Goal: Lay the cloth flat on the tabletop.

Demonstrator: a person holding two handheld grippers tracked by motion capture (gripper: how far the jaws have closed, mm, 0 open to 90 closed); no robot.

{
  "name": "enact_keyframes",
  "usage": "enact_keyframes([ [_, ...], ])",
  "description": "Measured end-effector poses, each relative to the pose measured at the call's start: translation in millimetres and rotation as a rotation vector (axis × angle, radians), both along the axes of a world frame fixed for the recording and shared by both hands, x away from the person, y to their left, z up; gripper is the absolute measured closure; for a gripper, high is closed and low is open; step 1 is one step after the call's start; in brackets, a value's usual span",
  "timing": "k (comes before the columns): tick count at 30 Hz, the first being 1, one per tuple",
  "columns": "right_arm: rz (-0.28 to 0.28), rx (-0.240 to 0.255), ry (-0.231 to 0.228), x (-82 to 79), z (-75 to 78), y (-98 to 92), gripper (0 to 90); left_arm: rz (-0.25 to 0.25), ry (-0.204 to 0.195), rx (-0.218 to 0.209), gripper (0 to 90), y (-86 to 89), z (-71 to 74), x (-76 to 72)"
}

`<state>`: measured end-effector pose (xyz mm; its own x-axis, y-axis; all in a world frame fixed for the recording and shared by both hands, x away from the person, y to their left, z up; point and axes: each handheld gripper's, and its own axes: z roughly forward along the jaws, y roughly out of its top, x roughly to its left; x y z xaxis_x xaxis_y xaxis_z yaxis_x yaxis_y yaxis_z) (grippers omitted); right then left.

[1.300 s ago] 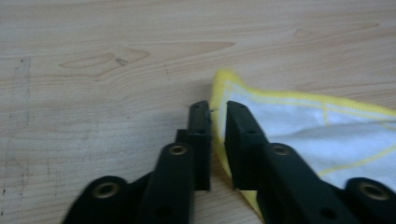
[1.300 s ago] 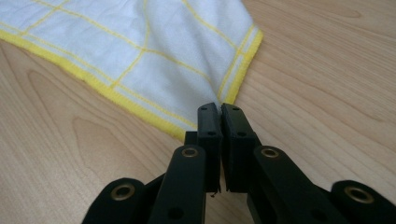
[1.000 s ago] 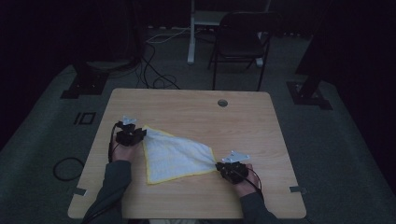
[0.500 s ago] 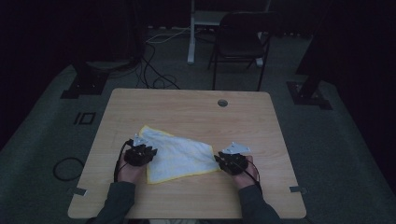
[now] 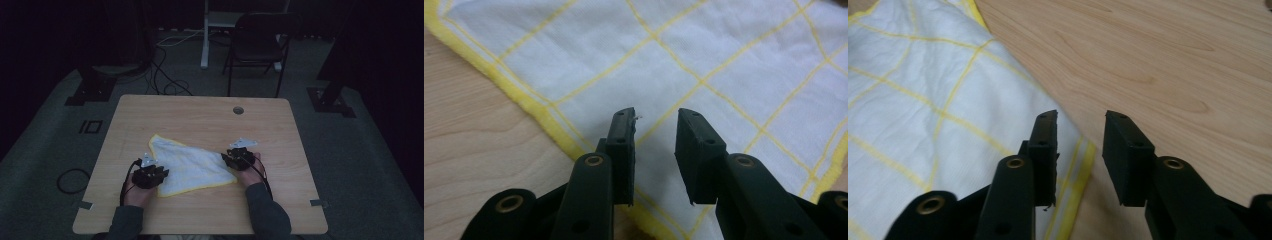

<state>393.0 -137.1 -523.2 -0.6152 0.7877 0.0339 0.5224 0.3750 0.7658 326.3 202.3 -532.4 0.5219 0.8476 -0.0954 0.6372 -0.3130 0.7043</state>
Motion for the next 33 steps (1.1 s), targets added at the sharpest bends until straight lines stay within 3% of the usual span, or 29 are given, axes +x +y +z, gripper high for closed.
enact_keyframes([
  [7, 0.041, -0.007, 0.086, 21.6, -11.2, 8.9, 60.0, -0.01, 0.013, -0.002, 70.2, -0.6, -3.5, 1.9],
  [10, 0.06, -0.001, 0.114, 22.4, -13.5, 10.3, 71.9, -0.008, 0.011, -0.005, 71.1, 0.2, -3.9, 3.1],
  [12, 0.061, -0.019, 0.104, 20.8, -11.8, 11.5, 81.8, -0.008, 0.009, 0.001, 71.7, 0.1, -3.9, 3.7],
  [15, 0.056, -0.022, 0.092, 18.1, -6.8, 10.8, 85.0, -0.002, 0.009, 0.002, 73.7, 0.2, -3.9, 4.5],
  [20, 0.07, 0.018, 0.047, 3.5, 9.3, 10.0, 85.8, 0.0, 0.008, 0.006, 74.4, 0.1, -3.9, 5.1],
  [25, 0.125, 0.056, -0.003, -21.6, 22.4, 18.5, 85.9, 0.004, 0.007, 0.008, 75.2, -0.1, -4.0, 4.8],
  [30, 0.188, 0.111, -0.008, -45.0, 24.9, 29.9, 86.0, 0.005, 0.005, 0.008, 75.2, -0.2, -4.1, 4.6],
  [33, 0.22, 0.128, 0.017, -56.0, 18.6, 38.5, 86.0, 0.005, 0.005, 0.007, 74.9, -0.2, -4.1, 4.5],
])
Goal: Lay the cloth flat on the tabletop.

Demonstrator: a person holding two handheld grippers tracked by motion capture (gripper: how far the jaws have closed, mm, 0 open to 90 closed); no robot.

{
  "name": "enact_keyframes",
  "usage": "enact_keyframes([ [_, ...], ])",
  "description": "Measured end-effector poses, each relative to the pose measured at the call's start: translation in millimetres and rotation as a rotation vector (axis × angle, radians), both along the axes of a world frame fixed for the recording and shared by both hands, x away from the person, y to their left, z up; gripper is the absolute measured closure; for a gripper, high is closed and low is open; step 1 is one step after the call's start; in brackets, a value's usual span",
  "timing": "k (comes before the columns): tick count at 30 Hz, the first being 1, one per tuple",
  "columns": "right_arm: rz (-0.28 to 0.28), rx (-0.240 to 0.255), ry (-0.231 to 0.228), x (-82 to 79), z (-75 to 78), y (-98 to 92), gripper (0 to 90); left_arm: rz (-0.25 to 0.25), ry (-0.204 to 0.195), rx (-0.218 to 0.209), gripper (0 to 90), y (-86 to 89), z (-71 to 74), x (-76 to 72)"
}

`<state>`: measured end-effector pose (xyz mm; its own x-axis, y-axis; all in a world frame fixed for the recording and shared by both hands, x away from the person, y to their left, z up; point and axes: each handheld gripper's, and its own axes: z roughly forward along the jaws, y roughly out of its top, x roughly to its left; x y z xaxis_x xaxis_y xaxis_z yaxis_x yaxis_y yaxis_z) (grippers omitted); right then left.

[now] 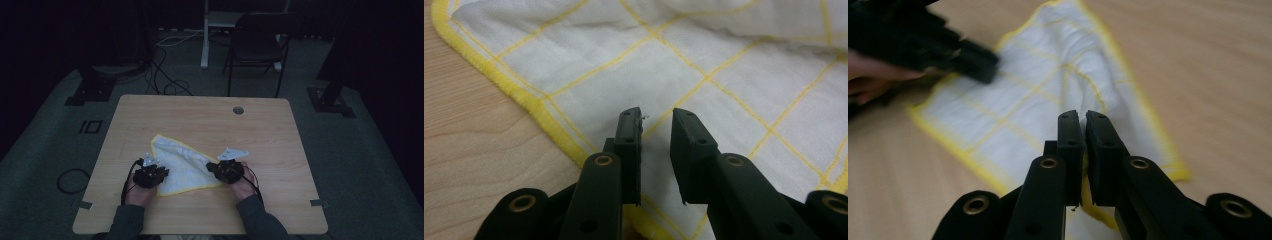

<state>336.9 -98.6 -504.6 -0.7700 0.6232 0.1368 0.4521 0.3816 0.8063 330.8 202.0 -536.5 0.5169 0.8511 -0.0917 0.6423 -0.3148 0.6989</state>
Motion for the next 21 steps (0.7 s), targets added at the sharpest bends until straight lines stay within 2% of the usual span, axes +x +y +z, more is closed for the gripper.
enact_keyframes([
  [2, 0.025, 0.0, 0.018, -6.3, -6.4, 6.0, 86.0, -0.001, 0.0, -0.002, 74.7, 0.1, 0.0, 0.1],
  [7, 0.088, -0.035, 0.055, -20.1, -21.4, 19.2, 85.9, 0.0, -0.001, -0.002, 74.4, 0.0, -0.1, -0.1],
  [11, 0.12, -0.052, 0.07, -26.8, -26.1, 23.8, 85.2, 0.0, 0.0, -0.003, 74.3, -0.1, -0.1, -0.1],
  [14, 0.121, -0.03, 0.057, -26.1, -21.4, 21.2, 78.1, 0.0, 0.0, -0.003, 74.2, 0.0, -0.1, -0.1],
  [18, 0.11, 0.032, 0.029, -21.0, -8.5, 11.5, 69.8, 0.0, -0.001, -0.004, 74.2, 0.1, -0.2, 0.0],
  [21, 0.094, 0.07, 0.007, -15.8, 0.6, 4.6, 68.6, -0.001, 0.0, -0.005, 74.2, 0.2, -0.2, 0.0],
])
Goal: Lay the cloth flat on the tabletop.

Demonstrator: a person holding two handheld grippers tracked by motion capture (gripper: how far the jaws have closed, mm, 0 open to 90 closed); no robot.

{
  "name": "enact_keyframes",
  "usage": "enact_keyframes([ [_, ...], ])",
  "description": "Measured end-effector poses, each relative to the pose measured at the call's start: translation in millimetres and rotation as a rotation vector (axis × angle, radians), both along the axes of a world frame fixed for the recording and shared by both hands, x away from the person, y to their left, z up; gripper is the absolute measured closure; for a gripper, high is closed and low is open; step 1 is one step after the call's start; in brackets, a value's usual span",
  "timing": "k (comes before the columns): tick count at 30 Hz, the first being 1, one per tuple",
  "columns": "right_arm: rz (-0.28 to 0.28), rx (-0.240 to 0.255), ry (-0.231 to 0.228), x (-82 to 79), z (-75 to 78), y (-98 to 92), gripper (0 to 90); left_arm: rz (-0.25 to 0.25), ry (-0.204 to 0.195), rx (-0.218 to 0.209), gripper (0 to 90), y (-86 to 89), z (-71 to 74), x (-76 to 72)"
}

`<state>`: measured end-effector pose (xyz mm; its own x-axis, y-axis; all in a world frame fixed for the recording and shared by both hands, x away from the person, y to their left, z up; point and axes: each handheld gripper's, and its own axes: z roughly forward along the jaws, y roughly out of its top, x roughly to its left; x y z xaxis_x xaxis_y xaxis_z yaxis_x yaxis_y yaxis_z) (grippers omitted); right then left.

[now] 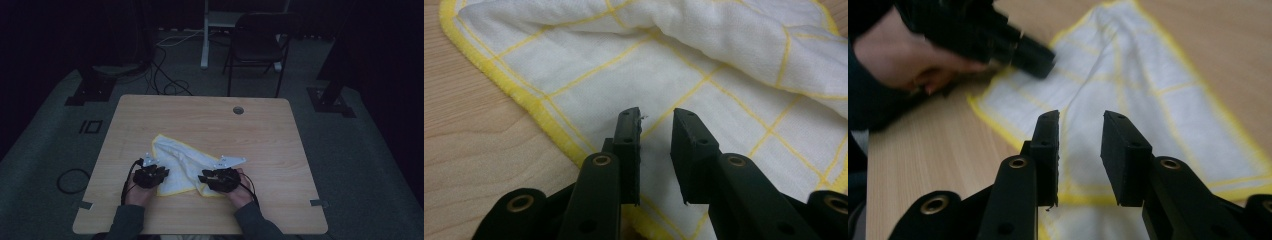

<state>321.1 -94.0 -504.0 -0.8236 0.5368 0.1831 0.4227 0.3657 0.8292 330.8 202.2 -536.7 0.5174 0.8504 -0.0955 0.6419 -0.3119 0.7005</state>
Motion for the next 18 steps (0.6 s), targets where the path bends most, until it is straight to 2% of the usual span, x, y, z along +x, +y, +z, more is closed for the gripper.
enact_keyframes([
  [7, -0.092, -0.033, -0.052, 16.7, 8.6, -10.4, 70.1, 0.0, 0.001, -0.002, 74.1, 0.1, 0.0, 0.1],
  [10, -0.13, -0.047, -0.053, 24.5, 5.3, -13.8, 69.7, 0.0, 0.001, -0.002, 74.0, 0.1, 0.0, 0.0],
  [13, -0.162, -0.061, -0.034, 32.8, -2.0, -15.8, 65.9, 0.001, 0.001, -0.001, 73.7, -0.2, 0.1, -0.2],
  [18, -0.197, -0.123, -0.007, 42.6, -17.2, -12.4, 60.4, 0.008, -0.005, 0.012, 72.6, -3.0, 1.3, -1.5],
])
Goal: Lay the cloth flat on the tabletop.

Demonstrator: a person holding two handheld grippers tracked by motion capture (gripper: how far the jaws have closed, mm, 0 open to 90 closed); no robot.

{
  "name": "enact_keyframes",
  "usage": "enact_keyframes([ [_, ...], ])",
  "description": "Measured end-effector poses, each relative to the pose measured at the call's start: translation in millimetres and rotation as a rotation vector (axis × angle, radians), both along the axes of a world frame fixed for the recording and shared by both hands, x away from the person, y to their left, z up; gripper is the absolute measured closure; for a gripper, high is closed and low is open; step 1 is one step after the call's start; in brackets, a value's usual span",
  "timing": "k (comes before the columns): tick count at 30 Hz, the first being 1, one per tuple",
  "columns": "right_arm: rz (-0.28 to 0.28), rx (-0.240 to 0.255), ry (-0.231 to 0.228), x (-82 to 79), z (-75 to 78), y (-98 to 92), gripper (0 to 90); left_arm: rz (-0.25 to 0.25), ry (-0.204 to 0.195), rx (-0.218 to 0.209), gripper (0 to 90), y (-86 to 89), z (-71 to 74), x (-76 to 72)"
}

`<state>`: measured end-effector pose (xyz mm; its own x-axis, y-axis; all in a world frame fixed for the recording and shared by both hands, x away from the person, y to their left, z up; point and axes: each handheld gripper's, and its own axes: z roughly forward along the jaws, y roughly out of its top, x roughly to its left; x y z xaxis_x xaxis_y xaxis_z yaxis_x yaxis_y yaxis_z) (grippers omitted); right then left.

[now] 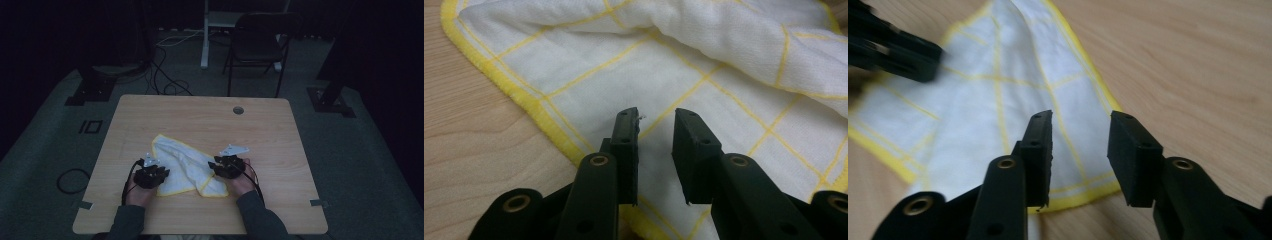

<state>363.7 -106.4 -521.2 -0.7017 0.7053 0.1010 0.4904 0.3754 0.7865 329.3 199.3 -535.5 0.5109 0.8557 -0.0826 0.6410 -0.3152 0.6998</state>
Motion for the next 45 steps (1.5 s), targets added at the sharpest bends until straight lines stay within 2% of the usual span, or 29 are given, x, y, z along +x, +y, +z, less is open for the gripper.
enact_keyframes([
  [2, -0.004, -0.028, 0.018, 3.6, -6.8, 2.6, 60.2, -0.004, -0.008, -0.004, 72.6, -0.8, 1.9, -1.2],
  [7, -0.011, -0.08, 0.025, 7.9, -16.6, 8.3, 59.7, -0.032, -0.032, -0.049, 72.5, -5.2, 7.9, -6.4],
  [11, -0.008, -0.094, 0.024, 9.6, -20.6, 10.3, 59.9, -0.091, -0.033, -0.059, 72.0, -17.0, 8.8, -12.1],
  [15, -0.003, -0.121, 0.005, 8.5, -20.6, 11.4, 63.6, -0.143, -0.02, -0.042, 72.1, -31.5, 5.4, -17.6],
  [17, 0.004, -0.134, -0.007, 8.3, -20.3, 11.7, 69.8, -0.159, -0.012, -0.029, 72.3, -37.8, 2.7, -20.0],
  [19, 0.002, -0.136, -0.008, 9.3, -20.2, 10.4, 76.3, -0.179, -0.005, 0.011, 72.9, -43.5, -0.6, -21.5],
  [21, -0.009, -0.133, -0.002, 10.8, -20.1, 7.9, 81.9, -0.185, -0.012, 0.028, 73.2, -45.3, -0.9, -22.1],
  [24, -0.016, -0.136, 0.005, 12.5, -19.5, 4.8, 83.7, -0.189, -0.006, 0.024, 76.4, -43.3, -0.9, -20.9],
  [29, -0.043, -0.133, 0.007, 17.2, -19.7, -4.2, 84.5, -0.208, 0.009, 0.019, 80.0, -40.1, -0.3, -19.8],
  [37, -0.111, -0.131, 0.014, 25.7, -19.6, -29.5, 84.4, -0.237, 0.018, 0.014, 80.9, -36.5, 0.0, -22.4],
  [41, -0.139, -0.181, 0.005, 33.4, -17.2, -38.9, 83.5, -0.264, 0.019, 0.02, 80.9, -35.7, 0.5, -23.8],
  [45, -0.188, -0.201, 0.006, 45.0, -16.0, -50.7, 79.8, -0.286, 0.026, 0.018, 80.9, -35.1, 0.6, -24.5],
])
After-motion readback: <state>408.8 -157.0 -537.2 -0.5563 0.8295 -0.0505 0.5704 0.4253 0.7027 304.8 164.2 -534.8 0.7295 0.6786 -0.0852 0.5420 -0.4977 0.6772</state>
